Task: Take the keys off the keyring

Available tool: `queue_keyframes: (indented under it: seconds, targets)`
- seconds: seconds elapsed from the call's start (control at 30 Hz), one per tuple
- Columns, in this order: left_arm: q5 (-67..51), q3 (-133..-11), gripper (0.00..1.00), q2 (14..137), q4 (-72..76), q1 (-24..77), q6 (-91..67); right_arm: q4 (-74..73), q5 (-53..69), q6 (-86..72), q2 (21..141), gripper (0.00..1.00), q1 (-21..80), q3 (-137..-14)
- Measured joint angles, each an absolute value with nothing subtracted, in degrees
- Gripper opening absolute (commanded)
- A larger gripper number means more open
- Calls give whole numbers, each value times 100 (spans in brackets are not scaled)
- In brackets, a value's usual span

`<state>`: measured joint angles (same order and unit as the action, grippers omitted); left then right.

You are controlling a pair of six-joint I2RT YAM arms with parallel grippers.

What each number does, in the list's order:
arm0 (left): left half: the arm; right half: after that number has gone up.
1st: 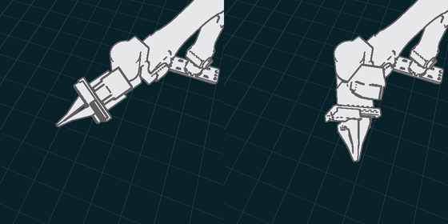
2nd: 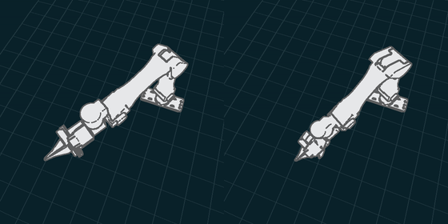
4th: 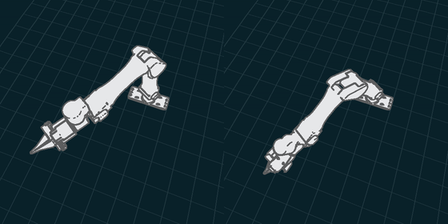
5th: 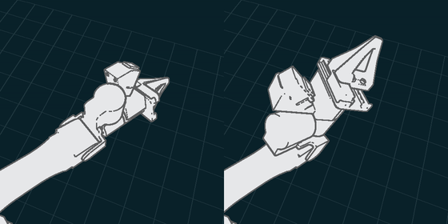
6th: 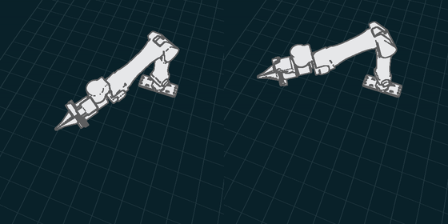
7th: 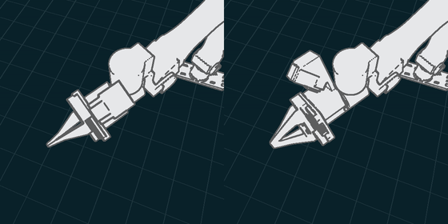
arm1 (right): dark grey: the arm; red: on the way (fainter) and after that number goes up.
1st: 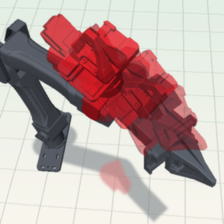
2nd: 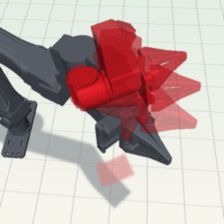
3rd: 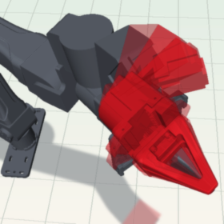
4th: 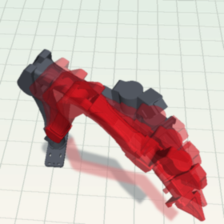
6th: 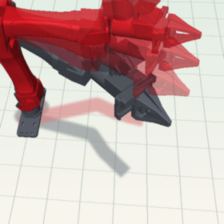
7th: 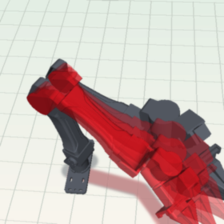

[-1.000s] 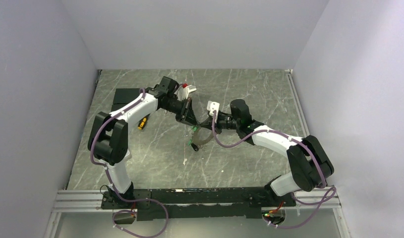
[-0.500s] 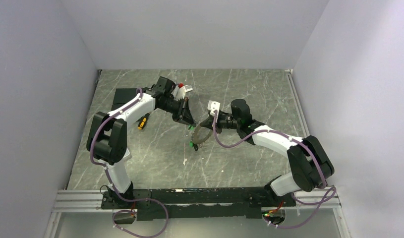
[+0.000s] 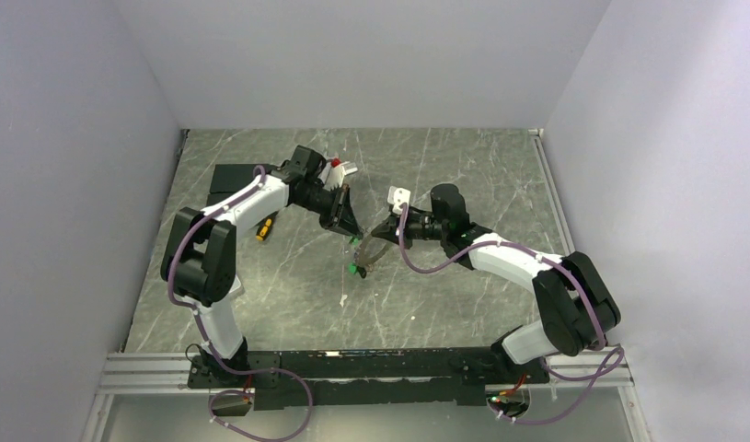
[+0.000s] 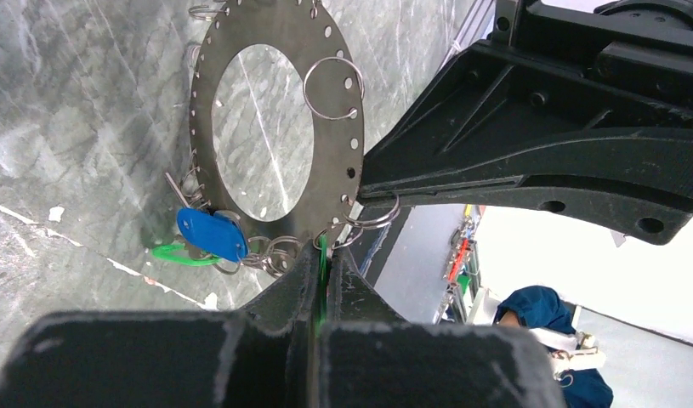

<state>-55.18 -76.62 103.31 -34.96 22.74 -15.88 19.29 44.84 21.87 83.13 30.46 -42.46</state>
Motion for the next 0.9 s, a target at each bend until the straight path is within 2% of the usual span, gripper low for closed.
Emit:
queue_keyframes:
  seconds: [0.03,0.1,0.17,0.37,0.47,0.63,0.9]
  targets:
    - [-5518,-7647,3,10331,-3496,2281,-1575,1931,4515,2185,8313,0,3046,-4241]
    - [-5527,-7625,21,10333,-3498,2285,-1549,1931,4556,2182,8313,0,3041,-4237]
    - [-5551,-7620,31,10333,-3511,2290,-1422,1931,4606,2185,8313,0,3030,-4237]
    - [-5561,-7881,43,10333,-4069,2198,-613,1852,4873,2239,8313,0,2965,-4237]
    - [-5610,-8217,52,10309,-4294,2051,16,1734,5033,2320,8313,0,2958,-4237]
    - [-5822,-8079,53,9891,-4178,1573,825,1507,5301,2460,8315,0,2954,-4257]
    - [-6410,-6807,50,9028,-2569,1507,1291,1181,5594,2534,8331,0,2884,-4392]
